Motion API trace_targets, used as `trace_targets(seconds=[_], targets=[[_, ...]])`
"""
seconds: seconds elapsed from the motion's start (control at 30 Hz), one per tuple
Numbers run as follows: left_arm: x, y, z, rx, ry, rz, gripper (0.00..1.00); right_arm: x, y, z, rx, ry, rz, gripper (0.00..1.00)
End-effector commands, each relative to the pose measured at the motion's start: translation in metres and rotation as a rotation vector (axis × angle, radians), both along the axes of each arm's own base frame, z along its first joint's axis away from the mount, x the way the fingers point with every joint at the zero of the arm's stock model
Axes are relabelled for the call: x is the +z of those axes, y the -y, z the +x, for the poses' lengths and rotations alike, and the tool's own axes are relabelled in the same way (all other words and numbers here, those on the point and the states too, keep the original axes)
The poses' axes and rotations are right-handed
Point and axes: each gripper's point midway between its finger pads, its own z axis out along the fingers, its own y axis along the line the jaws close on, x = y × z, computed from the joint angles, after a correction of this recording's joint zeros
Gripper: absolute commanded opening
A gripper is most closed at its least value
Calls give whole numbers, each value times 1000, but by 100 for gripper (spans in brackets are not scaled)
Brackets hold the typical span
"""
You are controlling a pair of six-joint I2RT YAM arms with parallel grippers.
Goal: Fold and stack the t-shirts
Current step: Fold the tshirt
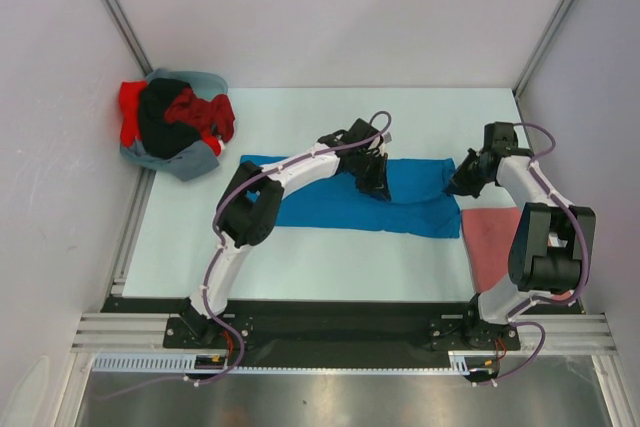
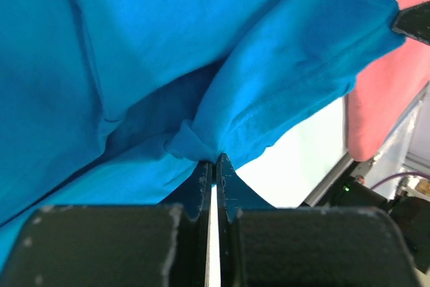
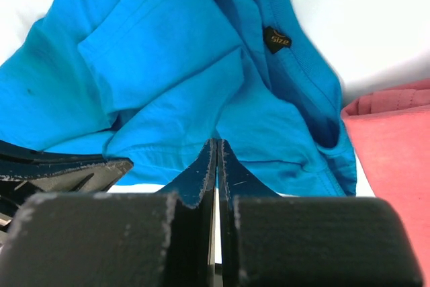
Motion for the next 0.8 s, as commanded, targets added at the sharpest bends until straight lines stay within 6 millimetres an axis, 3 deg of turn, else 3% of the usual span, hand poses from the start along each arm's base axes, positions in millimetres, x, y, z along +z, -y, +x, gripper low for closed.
trace_targets(seconds=[0.0,0.2,0.4,0.77], targets=[[20,15,1,-21,-14,-100,2,7,3,8,-4,23,11,0],[21,12,-12,-47,-51,-125,3,3,2,-5,12,6,13,0],[8,4,-27,-62,-89,-99,4,-5,5,-21,22,-27,-6,0],[0,0,-36,-78,-114,-89,10,-17,21,-34,21,-84,-75,0]])
